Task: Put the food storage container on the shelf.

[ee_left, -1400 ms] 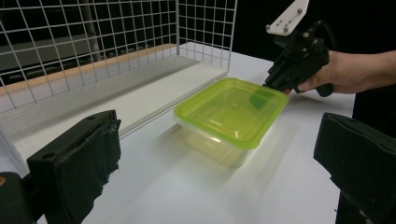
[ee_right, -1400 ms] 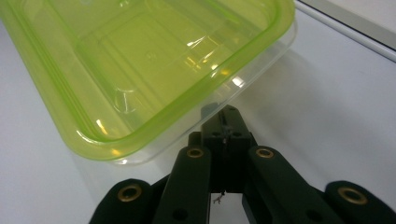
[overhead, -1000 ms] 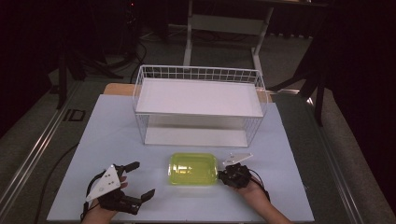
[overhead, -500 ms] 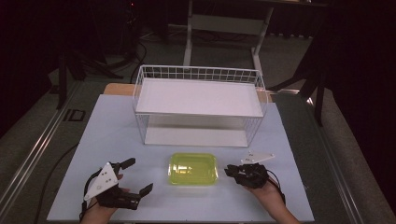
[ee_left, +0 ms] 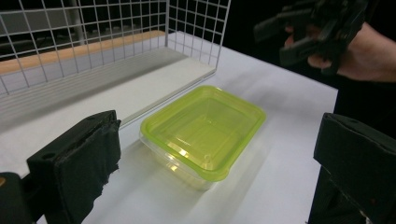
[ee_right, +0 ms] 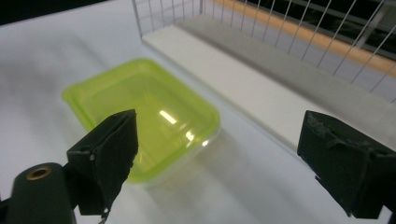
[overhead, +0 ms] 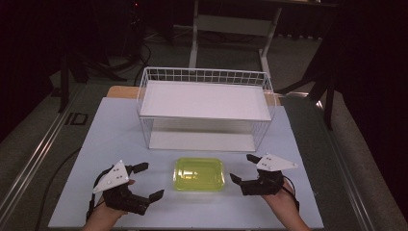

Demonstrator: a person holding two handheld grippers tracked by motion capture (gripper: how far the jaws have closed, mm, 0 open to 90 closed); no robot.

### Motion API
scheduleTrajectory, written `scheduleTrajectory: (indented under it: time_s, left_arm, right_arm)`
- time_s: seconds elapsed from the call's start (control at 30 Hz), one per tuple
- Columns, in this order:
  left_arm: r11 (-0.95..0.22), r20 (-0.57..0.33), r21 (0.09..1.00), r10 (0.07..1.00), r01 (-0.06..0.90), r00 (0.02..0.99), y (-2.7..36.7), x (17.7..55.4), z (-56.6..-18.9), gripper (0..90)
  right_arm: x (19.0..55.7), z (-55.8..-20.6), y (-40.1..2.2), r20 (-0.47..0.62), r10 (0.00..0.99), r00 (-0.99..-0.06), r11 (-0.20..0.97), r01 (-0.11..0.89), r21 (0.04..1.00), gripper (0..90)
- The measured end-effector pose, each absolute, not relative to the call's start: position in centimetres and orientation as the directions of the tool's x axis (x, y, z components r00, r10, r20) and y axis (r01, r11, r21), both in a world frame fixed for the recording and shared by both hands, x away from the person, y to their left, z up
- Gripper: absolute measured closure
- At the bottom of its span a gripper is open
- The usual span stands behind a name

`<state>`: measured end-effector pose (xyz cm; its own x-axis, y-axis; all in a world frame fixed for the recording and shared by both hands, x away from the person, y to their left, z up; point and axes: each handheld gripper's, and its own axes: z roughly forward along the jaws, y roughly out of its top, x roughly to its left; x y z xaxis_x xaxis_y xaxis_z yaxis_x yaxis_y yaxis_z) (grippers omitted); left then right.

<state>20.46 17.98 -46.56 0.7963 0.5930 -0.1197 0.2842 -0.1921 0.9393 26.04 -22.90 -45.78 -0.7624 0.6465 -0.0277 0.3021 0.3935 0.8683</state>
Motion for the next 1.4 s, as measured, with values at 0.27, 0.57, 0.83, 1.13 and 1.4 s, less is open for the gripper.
scheduleTrajectory:
  time_s: [0.27,0.57,0.83,1.13,1.4]
  left_arm:
    - [-0.22,-0.13,0.923,0.594,0.316,0.794,17.0,22.3,-45.5,1.4]
    - [-0.244,-0.181,0.888,0.594,0.39,0.784,15.5,24.4,-45.7,1.4]
    - [-0.242,-0.286,0.817,0.619,0.524,0.732,14.1,26.0,-47.6,1.4]
    - [-0.161,-0.455,0.701,0.649,0.695,0.609,14.1,27.7,-49.5,1.5]
    - [-0.118,-0.525,0.621,0.671,0.775,0.524,13.8,28.3,-51.1,16.7]
  right_arm:
    - [25.7,-45.2,-21.1,-0.116,0.677,-0.727,0.428,0.26,0.865,14.8]
    - [26.3,-45.7,-20.2,0.04,0.631,-0.774,0.388,0.36,0.848,16.7]
    - [27.7,-46.7,-19.6,0.217,0.647,-0.731,0.346,0.536,0.77,12.2]
    - [29.2,-48.2,-18.8,0.37,0.71,-0.6,0.254,0.708,0.659,14.6]
    - [29.8,-49.7,-19.3,0.469,0.722,-0.509,0.193,0.798,0.571,30.8]
